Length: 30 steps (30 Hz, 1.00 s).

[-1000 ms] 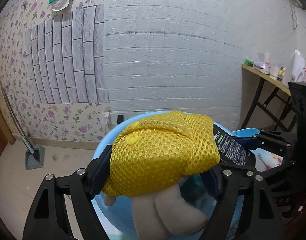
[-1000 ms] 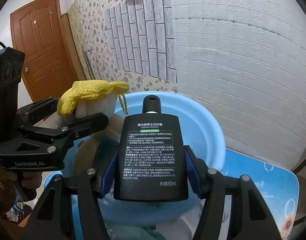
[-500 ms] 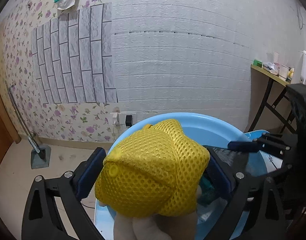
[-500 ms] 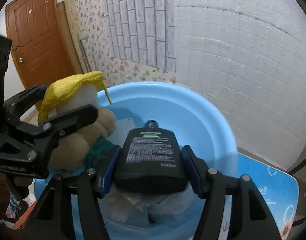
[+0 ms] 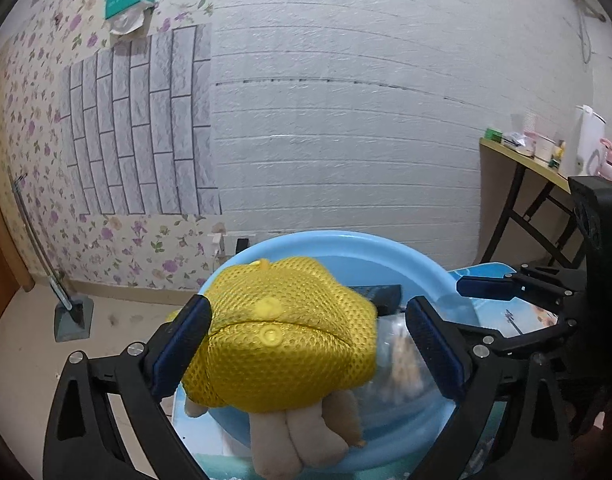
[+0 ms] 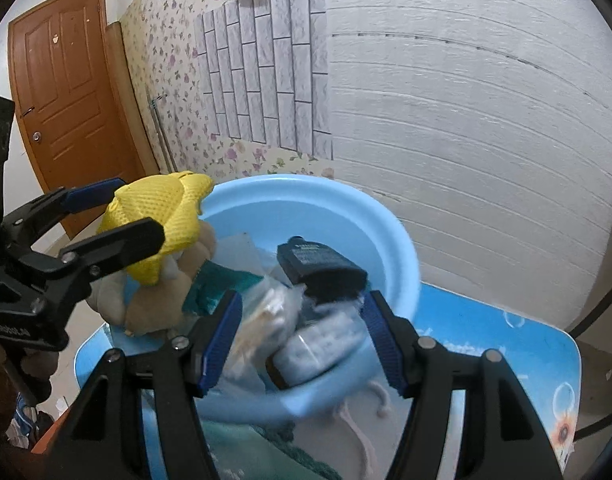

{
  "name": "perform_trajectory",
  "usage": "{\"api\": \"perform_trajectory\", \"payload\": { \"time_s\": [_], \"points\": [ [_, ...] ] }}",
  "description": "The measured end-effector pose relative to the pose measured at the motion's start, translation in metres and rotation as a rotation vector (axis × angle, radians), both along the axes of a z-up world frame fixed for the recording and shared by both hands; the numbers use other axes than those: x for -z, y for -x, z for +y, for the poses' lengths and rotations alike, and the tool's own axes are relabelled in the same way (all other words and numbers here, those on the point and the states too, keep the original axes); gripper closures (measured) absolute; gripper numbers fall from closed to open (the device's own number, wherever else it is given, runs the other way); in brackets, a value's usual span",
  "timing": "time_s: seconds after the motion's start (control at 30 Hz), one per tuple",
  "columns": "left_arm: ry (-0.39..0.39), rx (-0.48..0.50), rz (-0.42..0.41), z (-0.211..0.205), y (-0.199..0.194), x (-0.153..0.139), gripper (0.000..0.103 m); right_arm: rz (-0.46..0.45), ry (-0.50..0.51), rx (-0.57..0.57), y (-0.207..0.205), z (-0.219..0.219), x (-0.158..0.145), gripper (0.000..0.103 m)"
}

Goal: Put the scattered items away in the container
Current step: 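Open both grippers to drop the bottle and plush toy into the basin, then move the right gripper to the white plastic hook and grasp it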

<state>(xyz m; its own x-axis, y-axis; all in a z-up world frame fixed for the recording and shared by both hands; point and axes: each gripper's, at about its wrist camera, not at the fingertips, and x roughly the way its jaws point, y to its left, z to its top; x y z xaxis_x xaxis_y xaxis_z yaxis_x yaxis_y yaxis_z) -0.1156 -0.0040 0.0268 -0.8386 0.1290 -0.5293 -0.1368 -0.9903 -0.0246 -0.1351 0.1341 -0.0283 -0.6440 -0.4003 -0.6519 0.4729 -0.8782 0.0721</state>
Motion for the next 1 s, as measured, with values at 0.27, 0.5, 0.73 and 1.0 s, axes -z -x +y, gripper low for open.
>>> {"api": "perform_trajectory", "payload": {
  "time_s": [0.27,0.5,0.73,1.0],
  "points": [
    [0.026,0.057,0.019,0.027,-0.014,-0.008,0.005,-0.005,0.041,0.057,-0.010,0.031,-0.007,0.040],
    [0.047,0.107,-0.003,0.046,-0.026,-0.005,0.005,-0.016,0.034,0.106,-0.019,0.050,-0.002,0.040],
    [0.060,0.138,-0.035,0.052,-0.040,0.005,0.005,-0.085,0.024,0.157,-0.027,0.068,0.022,0.040],
    [0.053,0.151,-0.072,0.057,-0.056,0.020,0.005,-0.165,0.014,0.172,-0.032,0.068,0.050,0.040]
  ]
}}
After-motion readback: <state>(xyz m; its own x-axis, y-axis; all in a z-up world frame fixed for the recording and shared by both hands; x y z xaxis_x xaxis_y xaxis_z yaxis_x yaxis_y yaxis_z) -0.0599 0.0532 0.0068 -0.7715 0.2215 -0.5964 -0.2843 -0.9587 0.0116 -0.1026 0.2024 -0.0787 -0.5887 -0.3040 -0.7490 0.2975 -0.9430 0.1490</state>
